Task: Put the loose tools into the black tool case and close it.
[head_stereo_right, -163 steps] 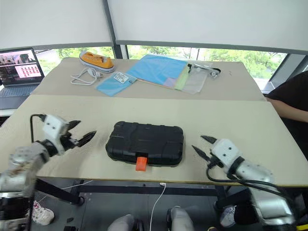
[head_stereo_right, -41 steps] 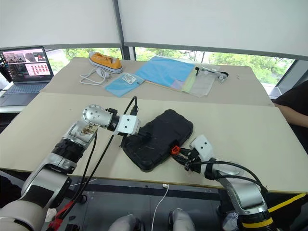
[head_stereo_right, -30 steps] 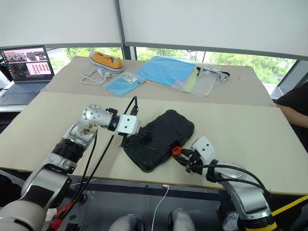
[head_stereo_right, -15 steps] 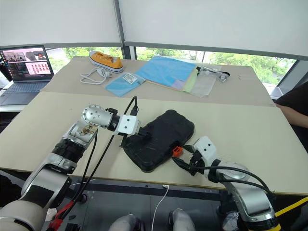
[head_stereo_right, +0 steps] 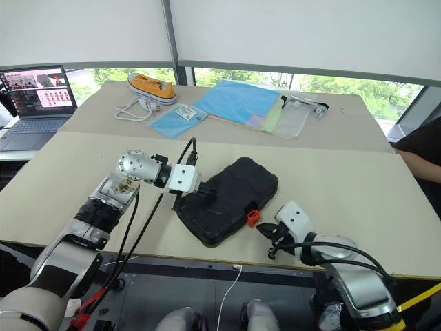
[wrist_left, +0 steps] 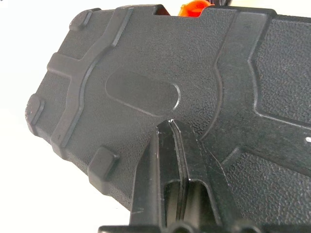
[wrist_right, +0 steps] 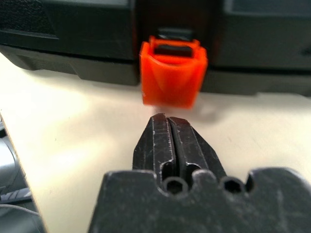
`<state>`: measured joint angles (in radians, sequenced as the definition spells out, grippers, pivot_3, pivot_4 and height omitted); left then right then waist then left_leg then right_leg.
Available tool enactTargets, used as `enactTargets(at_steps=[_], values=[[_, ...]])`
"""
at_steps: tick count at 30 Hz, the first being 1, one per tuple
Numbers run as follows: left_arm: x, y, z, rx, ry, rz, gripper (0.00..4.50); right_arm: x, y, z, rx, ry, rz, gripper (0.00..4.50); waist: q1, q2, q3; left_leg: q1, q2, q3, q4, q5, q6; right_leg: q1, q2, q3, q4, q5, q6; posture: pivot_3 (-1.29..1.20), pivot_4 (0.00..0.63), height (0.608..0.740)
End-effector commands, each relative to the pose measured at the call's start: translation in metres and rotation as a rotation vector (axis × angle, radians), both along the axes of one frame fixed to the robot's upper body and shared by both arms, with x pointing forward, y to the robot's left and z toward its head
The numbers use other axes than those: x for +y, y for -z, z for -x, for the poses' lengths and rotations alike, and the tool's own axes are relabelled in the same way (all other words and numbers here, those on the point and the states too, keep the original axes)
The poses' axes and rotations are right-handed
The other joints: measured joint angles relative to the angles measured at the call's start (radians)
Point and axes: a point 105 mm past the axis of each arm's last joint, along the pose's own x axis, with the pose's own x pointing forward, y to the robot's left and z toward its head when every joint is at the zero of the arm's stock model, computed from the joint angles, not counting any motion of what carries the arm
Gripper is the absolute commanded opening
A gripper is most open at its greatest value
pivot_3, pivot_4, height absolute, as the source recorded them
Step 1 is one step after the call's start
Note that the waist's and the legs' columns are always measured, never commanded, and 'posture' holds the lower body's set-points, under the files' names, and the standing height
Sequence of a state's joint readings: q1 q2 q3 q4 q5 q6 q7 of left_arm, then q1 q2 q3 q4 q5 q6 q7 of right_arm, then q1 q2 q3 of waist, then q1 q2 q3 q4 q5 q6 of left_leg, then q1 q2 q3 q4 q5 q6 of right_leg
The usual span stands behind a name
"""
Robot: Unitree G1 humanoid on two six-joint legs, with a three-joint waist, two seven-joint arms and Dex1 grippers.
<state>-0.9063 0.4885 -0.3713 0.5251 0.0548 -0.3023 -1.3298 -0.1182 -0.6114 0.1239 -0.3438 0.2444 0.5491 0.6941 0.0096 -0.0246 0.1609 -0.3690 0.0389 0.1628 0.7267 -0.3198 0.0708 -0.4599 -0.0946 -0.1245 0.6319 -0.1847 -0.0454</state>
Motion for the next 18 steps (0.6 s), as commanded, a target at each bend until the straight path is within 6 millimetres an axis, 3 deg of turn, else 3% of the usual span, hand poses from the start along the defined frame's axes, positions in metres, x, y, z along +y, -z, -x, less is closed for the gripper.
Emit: enactTargets(at_steps=[1,12,18], values=[[0.011,0.032,0.003,0.079,-0.027,-0.118,0.0,0.008,-0.018,-0.008,-0.093,-0.027,-0.002,0.08,0.0,0.0,0.0,0.0,0.0,0.0,0.0,0.001,-0.002,0.0,0.0,0.0,0.0,0.0,0.0,0.0,0.15,0.718],[0.01,0.035,0.005,0.085,-0.019,-0.119,0.0,0.008,-0.062,-0.001,-0.216,-0.039,-0.079,0.08,-0.007,0.0,0.0,0.0,0.0,0.0,0.0,0.001,-0.002,0.0,0.0,0.0,0.0,0.0,0.0,0.0,0.15,0.718],[0.009,0.034,0.004,0.082,-0.016,-0.121,0.0,0.011,-0.06,-0.005,-0.202,-0.038,-0.083,0.08,-0.019,0.0,0.0,0.0,0.001,0.0,0.0,0.001,-0.002,0.0,0.001,0.0,0.0,0.0,0.0,0.0,0.15,0.718]])
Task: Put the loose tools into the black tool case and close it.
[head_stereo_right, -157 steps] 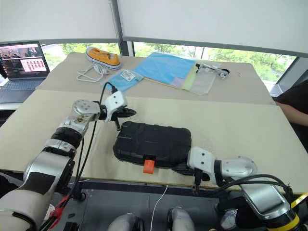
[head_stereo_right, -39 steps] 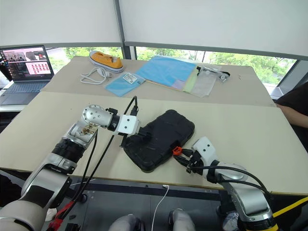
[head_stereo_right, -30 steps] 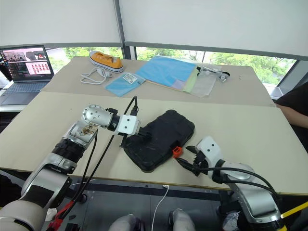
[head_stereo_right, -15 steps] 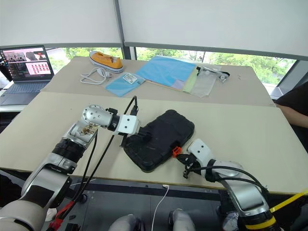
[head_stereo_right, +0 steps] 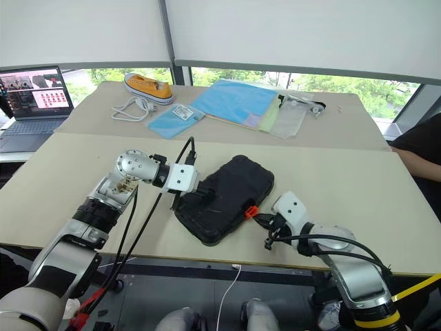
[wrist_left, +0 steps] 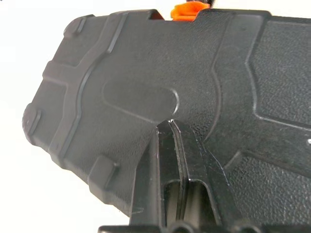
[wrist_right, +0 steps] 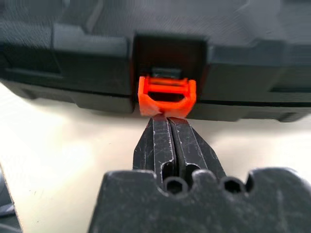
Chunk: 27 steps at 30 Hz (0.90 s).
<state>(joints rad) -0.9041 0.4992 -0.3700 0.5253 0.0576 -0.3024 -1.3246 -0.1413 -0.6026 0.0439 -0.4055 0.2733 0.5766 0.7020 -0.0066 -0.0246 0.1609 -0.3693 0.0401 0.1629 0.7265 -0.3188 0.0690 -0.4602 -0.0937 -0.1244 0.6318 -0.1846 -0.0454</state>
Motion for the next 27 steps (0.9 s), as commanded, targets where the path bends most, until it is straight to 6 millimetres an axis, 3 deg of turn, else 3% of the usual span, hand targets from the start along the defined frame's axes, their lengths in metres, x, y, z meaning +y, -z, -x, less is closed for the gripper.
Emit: enactTargets(at_steps=[1,7,15,16,19,24,27], values=[[0.005,0.034,0.005,0.087,-0.003,-0.115,0.0,0.016,-0.029,-0.001,-0.117,-0.057,-0.032,0.08,-0.004,0.0,0.0,0.0,0.0,0.0,0.0,0.0,0.0,0.0,0.0,0.0,0.0,0.0,0.0,0.0,0.15,0.718],[0.005,0.034,0.004,0.086,-0.006,-0.117,0.0,0.017,-0.023,-0.002,-0.098,-0.067,0.001,0.08,-0.005,0.0,0.0,0.0,0.001,0.0,0.0,0.0,0.0,0.0,0.0,0.0,0.0,0.0,0.0,0.0,0.15,0.718],[0.017,0.033,0.0,0.106,-0.073,-0.083,0.0,-0.015,-0.033,0.006,-0.058,-0.019,-0.012,0.08,0.001,0.0,0.0,0.0,0.0,0.0,0.0,0.0,0.0,0.0,0.0,0.0,-0.001,0.0,0.0,0.0,0.15,0.718],[0.02,0.03,0.0,0.128,-0.093,-0.06,0.0,-0.017,-0.035,0.009,-0.049,-0.033,-0.012,0.33,0.001,0.0,0.0,0.0,0.0,0.0,0.0,0.0,0.0,0.0,0.0,0.0,-0.001,0.0,0.0,0.0,0.15,0.718],[0.033,0.019,-0.002,0.204,-0.181,0.038,0.67,-0.02,-0.041,0.026,0.007,-0.118,-0.027,1.06,-0.005,0.0,0.0,0.0,0.001,0.0,0.0,-0.001,0.001,0.0,0.0,0.0,-0.001,0.0,0.0,0.0,0.15,0.718],[0.083,-0.007,0.01,0.316,-0.332,0.155,2.45,-0.04,-0.062,0.048,0.073,-0.23,-0.012,2.85,-0.016,0.001,0.0,0.003,0.001,0.001,-0.009,0.001,-0.002,0.0,0.003,0.001,-0.003,0.0,-0.001,0.0,0.15,0.718],[0.126,-0.031,0.031,0.412,-0.448,0.239,3.46,-0.069,-0.084,0.051,0.101,-0.227,-0.006,3.83,-0.014,0.0,0.001,0.003,0.002,0.001,-0.013,0.005,-0.008,-0.003,0.004,0.001,-0.003,-0.001,-0.002,0.0,0.15,0.718]])
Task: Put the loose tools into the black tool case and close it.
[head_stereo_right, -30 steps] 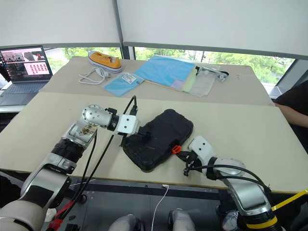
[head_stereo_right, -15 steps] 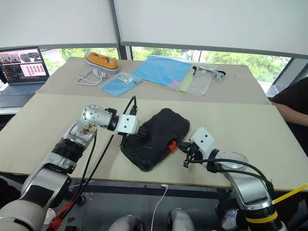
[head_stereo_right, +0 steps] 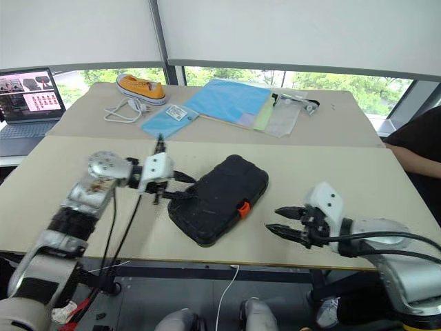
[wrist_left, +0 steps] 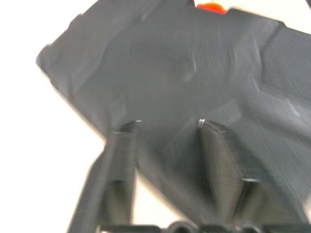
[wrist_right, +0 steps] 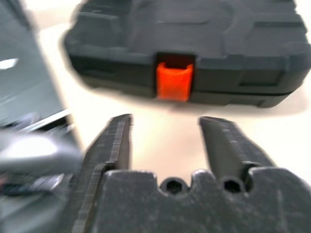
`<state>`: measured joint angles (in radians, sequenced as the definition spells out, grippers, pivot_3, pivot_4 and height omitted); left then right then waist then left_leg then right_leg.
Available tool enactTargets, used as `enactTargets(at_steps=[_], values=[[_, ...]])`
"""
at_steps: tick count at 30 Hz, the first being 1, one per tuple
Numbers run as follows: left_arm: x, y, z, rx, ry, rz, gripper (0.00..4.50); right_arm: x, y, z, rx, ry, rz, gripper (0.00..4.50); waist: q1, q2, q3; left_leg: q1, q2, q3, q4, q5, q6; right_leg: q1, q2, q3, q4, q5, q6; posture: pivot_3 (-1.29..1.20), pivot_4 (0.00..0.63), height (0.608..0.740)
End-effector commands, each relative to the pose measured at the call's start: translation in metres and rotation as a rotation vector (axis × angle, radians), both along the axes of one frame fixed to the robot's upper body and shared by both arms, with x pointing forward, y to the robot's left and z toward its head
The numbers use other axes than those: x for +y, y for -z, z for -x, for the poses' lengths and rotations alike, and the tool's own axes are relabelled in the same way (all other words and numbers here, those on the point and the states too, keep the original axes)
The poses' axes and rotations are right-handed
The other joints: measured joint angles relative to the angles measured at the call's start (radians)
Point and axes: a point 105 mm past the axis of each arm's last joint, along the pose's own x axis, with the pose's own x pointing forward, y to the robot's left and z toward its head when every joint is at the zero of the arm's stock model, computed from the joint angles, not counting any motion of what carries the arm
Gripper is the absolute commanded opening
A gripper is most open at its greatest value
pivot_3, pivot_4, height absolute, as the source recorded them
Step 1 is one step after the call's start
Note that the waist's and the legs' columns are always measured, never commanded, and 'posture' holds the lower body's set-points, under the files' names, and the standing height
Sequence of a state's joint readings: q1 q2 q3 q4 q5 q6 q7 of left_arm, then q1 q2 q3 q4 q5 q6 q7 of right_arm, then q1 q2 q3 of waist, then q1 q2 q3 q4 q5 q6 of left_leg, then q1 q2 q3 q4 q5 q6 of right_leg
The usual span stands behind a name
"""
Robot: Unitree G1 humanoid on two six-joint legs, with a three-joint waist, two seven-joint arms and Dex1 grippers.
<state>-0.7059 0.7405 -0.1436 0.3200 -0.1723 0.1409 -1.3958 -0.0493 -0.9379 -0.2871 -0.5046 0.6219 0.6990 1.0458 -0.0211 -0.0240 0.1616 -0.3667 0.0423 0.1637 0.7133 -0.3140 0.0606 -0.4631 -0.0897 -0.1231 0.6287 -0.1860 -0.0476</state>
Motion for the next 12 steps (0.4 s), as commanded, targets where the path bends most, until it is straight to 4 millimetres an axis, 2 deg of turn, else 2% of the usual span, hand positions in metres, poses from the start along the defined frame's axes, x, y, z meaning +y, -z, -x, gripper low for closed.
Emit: enactTargets(at_steps=[1,2,3,7,12], values=[[0.042,-0.025,0.026,0.127,-0.116,0.086,3.85,-0.029,-0.035,0.004,-0.007,-0.009,-0.023,4.2,0.002,0.0,0.001,0.0,0.0,0.0,0.0,0.0,0.0,0.0,0.0,0.0,0.0,-0.001,-0.001,0.0,0.15,0.718],[0.048,-0.03,0.033,0.144,-0.135,0.094,4.18,-0.035,-0.04,0.003,-0.008,-0.002,-0.024,4.49,0.007,-0.001,0.002,-0.001,0.0,0.0,-0.001,0.001,-0.001,-0.002,0.0,0.0,0.0,-0.001,-0.001,0.0,0.15,0.718],[0.056,-0.034,0.037,0.13,-0.161,0.104,4.43,-0.04,-0.043,0.002,-0.004,-0.002,-0.02,4.5,0.01,-0.002,0.003,-0.002,0.0,0.0,0.0,0.001,-0.002,-0.002,0.0,-0.001,0.0,-0.001,-0.001,0.0,0.15,0.718],[0.066,-0.04,0.048,0.084,-0.202,0.14,4.43,-0.047,-0.046,0.0,0.0,-0.02,-0.006,4.5,0.038,-0.002,0.003,-0.003,0.0,0.0,0.0,0.0,-0.001,-0.003,-0.002,-0.002,-0.002,-0.001,-0.001,0.0,0.15,0.718],[0.061,-0.038,0.06,0.071,-0.166,0.152,4.43,-0.043,-0.052,-0.007,-0.018,-0.022,-0.054,4.5,0.044,-0.002,0.004,-0.005,-0.001,0.0,0.0,-0.001,0.001,-0.004,-0.004,-0.002,-0.003,-0.001,-0.001,0.0,0.15,0.718]])
